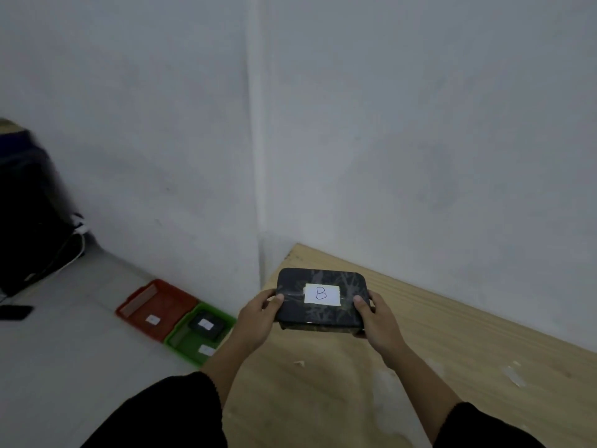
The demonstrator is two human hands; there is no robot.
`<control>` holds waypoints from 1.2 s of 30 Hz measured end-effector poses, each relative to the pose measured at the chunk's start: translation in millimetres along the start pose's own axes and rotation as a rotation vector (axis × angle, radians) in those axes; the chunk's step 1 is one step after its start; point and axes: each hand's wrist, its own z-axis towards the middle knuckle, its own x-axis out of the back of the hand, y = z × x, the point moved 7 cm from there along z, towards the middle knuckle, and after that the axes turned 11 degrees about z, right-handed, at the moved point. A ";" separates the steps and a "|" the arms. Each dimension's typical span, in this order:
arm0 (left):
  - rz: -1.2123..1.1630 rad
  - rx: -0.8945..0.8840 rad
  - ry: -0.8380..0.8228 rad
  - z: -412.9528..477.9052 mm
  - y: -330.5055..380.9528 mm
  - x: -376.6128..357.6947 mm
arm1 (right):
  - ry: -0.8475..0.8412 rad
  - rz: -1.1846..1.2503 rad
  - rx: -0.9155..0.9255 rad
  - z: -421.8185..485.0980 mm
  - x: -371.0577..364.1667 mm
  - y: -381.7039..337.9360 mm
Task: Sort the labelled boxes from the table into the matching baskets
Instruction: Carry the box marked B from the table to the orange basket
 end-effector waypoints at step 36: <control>0.414 0.138 -0.035 318.7 -274.4 578.4 | 0.034 -0.001 -0.076 203.3 -633.3 -41.0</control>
